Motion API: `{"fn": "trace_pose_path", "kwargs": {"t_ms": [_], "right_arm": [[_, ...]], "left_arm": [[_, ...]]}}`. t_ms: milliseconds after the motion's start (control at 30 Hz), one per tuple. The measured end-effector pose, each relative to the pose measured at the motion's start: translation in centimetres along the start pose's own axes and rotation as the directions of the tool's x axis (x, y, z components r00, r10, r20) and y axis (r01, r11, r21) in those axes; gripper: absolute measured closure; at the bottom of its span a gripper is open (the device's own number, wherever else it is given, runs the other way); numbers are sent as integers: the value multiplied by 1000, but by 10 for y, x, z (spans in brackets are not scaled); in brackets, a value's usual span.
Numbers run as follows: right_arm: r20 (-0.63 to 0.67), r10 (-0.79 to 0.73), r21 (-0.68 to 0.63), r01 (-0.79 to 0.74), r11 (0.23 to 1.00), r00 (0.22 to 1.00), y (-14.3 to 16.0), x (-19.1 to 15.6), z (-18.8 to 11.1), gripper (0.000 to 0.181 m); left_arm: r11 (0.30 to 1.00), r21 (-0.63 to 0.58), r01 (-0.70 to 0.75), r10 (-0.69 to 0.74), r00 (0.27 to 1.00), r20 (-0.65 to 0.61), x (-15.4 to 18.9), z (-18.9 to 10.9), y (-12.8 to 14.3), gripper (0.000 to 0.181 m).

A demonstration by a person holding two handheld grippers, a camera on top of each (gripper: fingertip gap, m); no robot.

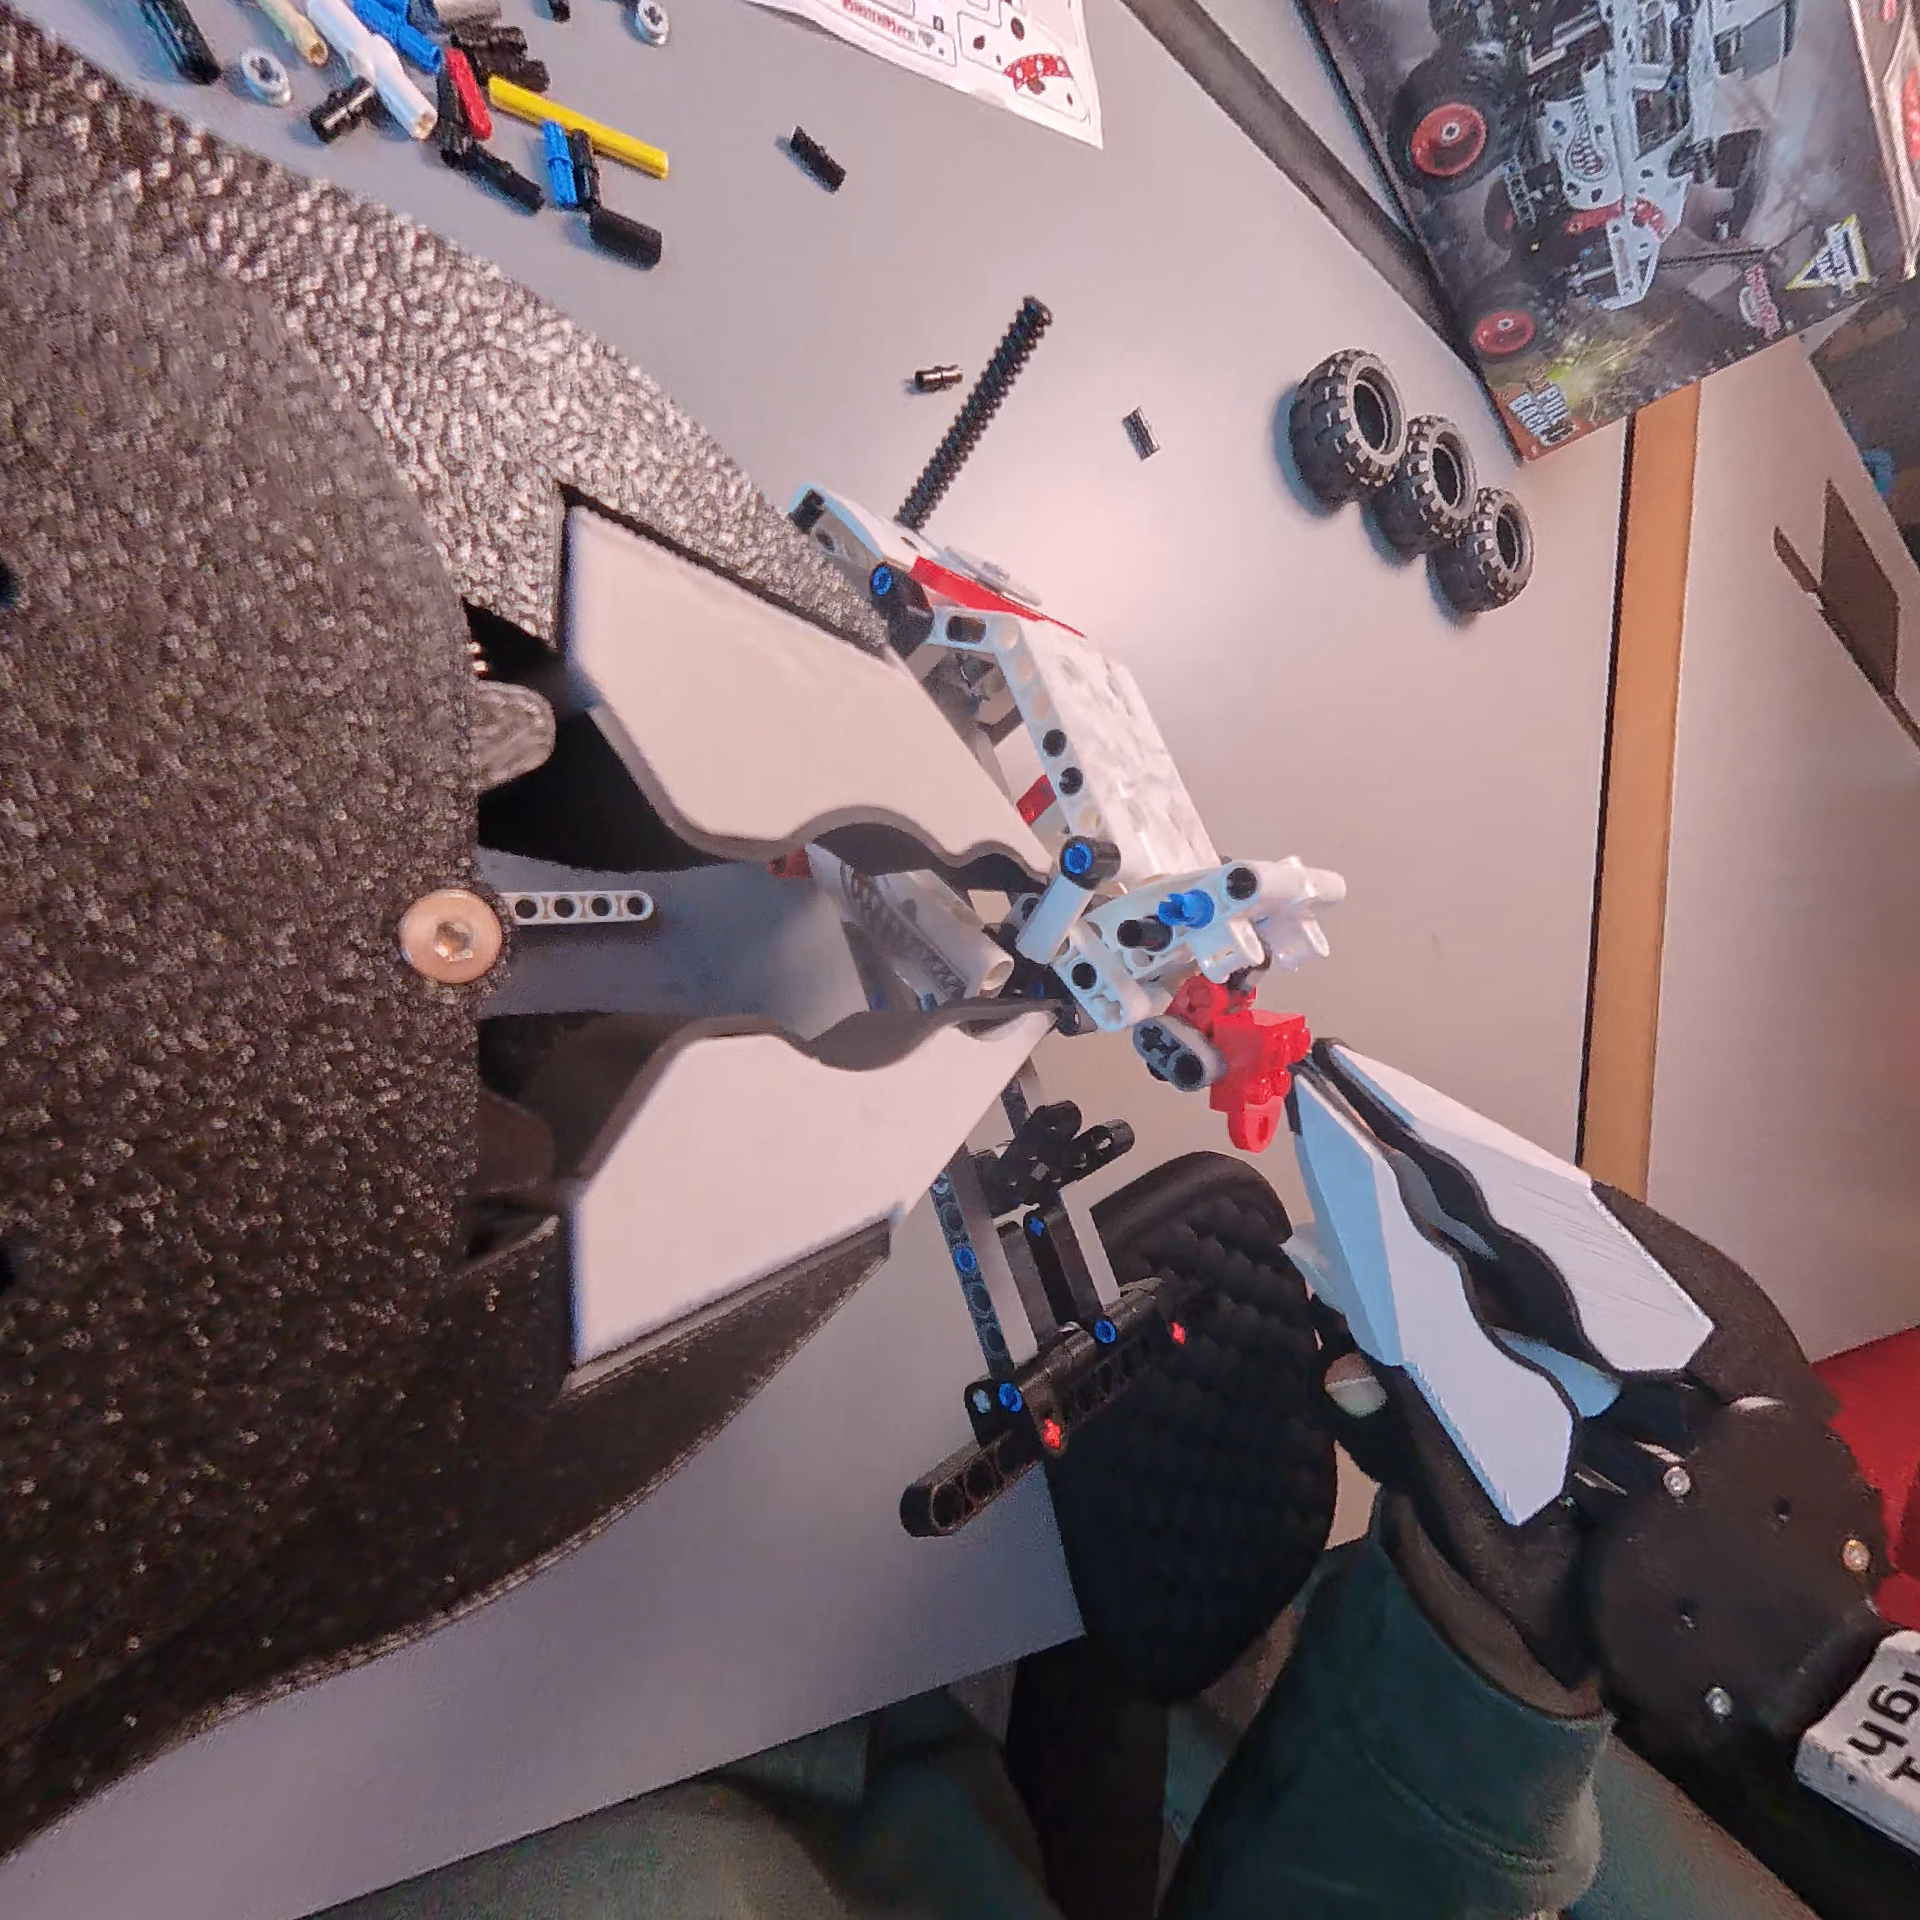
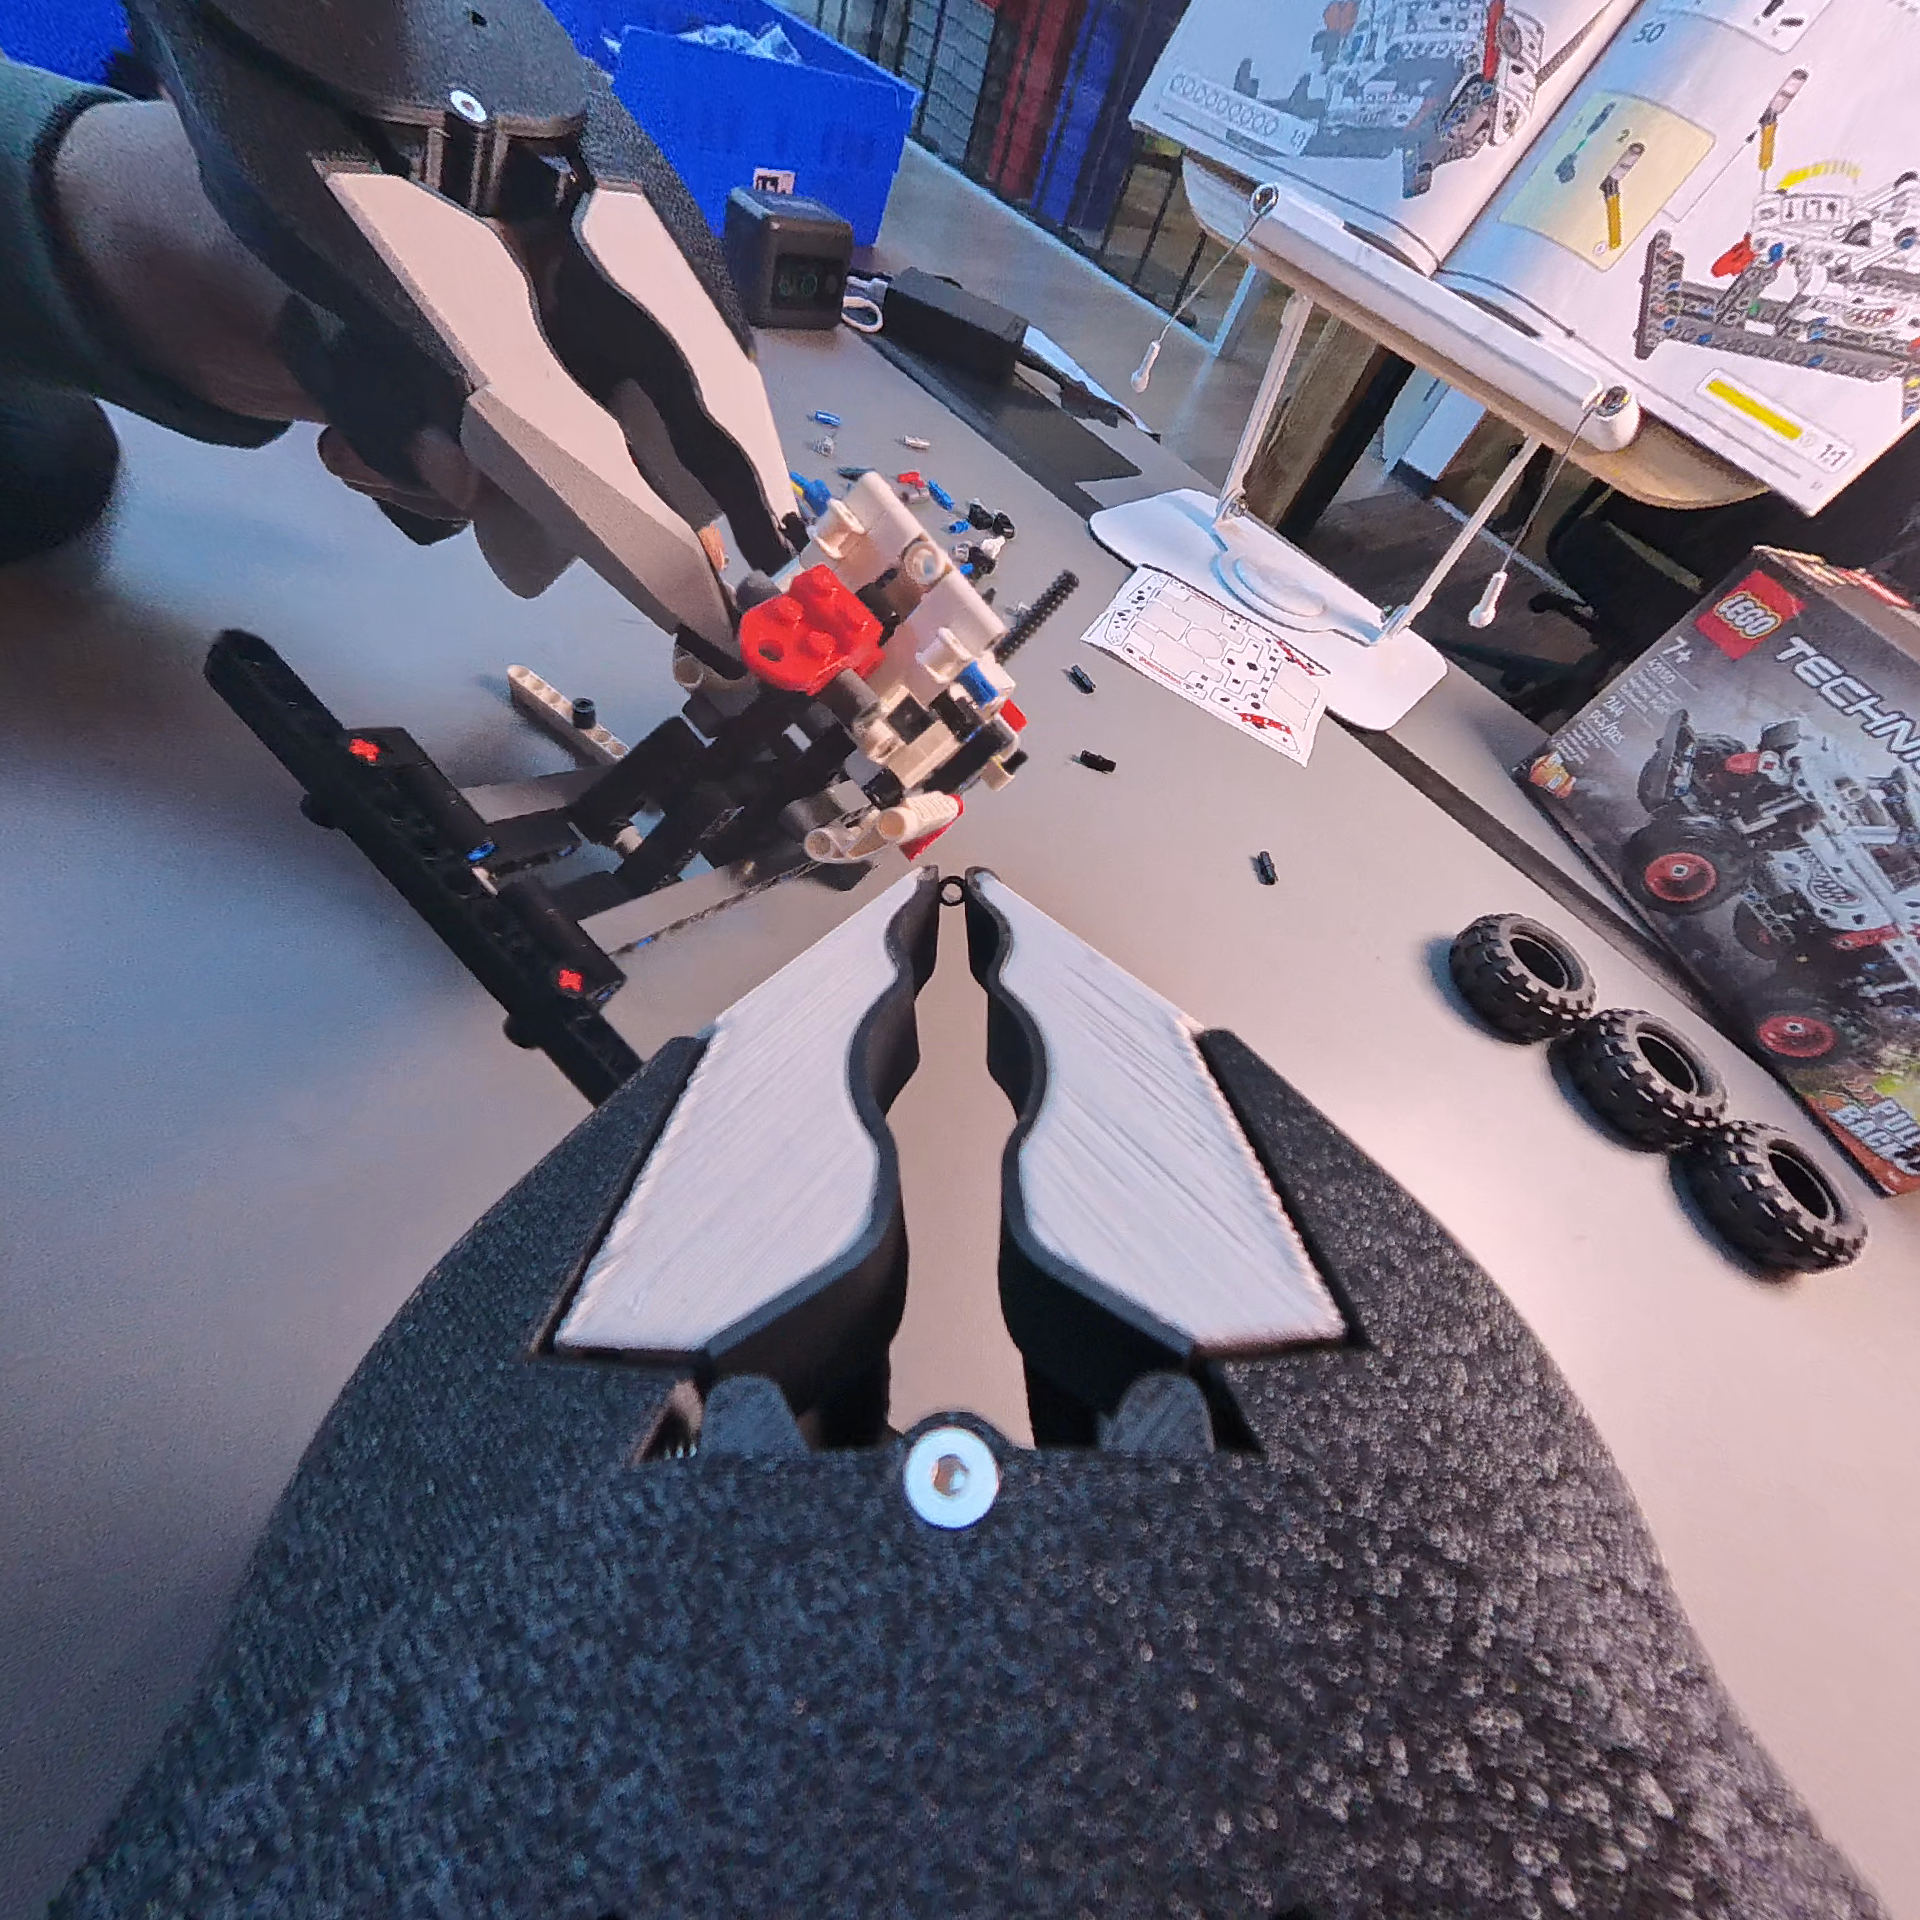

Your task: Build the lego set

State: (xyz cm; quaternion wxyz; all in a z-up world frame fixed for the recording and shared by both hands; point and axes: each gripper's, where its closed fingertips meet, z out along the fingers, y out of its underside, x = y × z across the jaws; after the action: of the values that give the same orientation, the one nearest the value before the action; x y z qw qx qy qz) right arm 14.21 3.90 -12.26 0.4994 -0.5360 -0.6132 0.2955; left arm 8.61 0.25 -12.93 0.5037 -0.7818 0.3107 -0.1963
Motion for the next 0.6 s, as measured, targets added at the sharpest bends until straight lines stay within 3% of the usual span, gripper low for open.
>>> {"fn": "trace_pose_path", "kwargs": {"t_ms": [333, 467, 533, 600], "right_arm": [[-17, -10, -77, 8, 997, 1000, 20, -4, 5, 177], [-17, -4, -78, 2, 997, 1000, 21, -4, 3, 177], [-18, -2, -69, 0, 998, 1000, 18, -5, 1, 177], [-16, 5, -52, -6, 999, 1000, 13, -7, -1, 177]], "left_arm": [[920, -134, -368, 371, 929, 0, 26, 16, 37, 157], [920, -146, -363, 360, 932, -49, 29, 7, 46, 140], [941, -125, -314, 307, 949, -68, 27, -4, 45, 138], [948, -188, -258, 257, 966, -30, 10, -11, 56, 139]]}}
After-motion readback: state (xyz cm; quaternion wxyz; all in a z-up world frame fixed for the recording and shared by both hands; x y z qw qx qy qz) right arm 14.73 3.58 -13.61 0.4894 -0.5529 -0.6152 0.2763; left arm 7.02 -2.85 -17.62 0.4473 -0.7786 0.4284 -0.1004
